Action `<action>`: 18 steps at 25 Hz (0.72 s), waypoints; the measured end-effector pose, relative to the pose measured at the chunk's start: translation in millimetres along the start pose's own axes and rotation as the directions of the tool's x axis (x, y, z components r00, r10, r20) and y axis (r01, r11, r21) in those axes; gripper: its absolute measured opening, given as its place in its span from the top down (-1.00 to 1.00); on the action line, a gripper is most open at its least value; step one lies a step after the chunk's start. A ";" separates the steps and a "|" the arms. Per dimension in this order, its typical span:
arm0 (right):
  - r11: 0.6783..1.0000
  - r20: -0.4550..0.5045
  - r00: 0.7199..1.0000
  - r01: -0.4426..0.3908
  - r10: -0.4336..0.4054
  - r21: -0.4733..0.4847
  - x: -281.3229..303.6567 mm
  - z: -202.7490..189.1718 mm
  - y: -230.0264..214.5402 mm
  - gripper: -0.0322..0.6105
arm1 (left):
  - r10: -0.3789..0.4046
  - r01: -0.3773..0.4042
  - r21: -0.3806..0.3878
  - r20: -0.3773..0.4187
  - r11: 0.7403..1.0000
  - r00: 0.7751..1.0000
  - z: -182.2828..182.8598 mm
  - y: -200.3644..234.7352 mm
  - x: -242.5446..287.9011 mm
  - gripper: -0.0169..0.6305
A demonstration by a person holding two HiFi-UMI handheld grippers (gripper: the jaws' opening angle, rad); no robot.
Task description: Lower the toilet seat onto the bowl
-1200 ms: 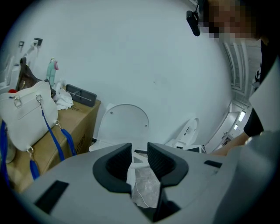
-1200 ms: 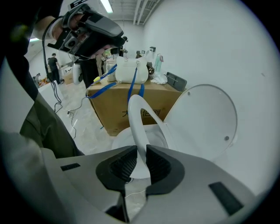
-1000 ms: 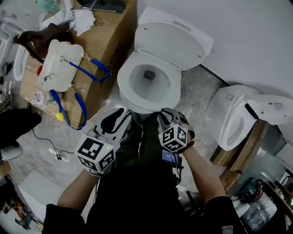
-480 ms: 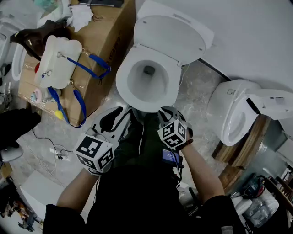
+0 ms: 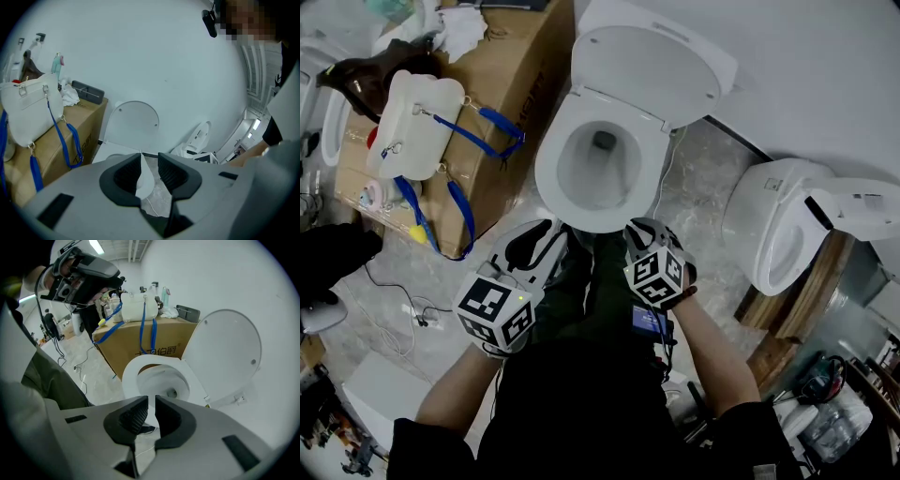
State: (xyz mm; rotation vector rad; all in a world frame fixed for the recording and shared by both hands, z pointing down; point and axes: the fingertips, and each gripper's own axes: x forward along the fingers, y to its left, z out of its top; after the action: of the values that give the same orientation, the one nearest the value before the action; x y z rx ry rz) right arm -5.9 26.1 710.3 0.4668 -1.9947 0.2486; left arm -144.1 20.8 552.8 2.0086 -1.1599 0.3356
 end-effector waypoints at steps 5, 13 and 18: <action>1.000 0.014 1.000 0.017 -0.017 0.012 -5.8 6.3 -8.9 0.69 | -0.002 0.002 0.002 0.005 1.000 1.000 3.1 0.0 0.7 0.57; 0.995 0.056 0.994 0.088 -0.091 0.050 -46.2 20.6 -37.0 0.70 | -0.022 0.022 0.015 0.026 1.000 0.999 18.9 -14.2 -5.3 0.57; 0.980 0.115 0.979 0.155 -0.170 0.124 -91.2 32.5 -65.7 0.71 | -0.032 0.030 0.035 0.053 0.999 0.998 37.2 -22.4 -11.0 0.58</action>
State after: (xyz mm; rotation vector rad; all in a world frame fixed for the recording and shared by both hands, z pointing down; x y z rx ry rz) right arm 32.2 -25.6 612.4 0.7310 -2.0576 0.2366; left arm -137.2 6.6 510.9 2.0745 -1.1613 0.2894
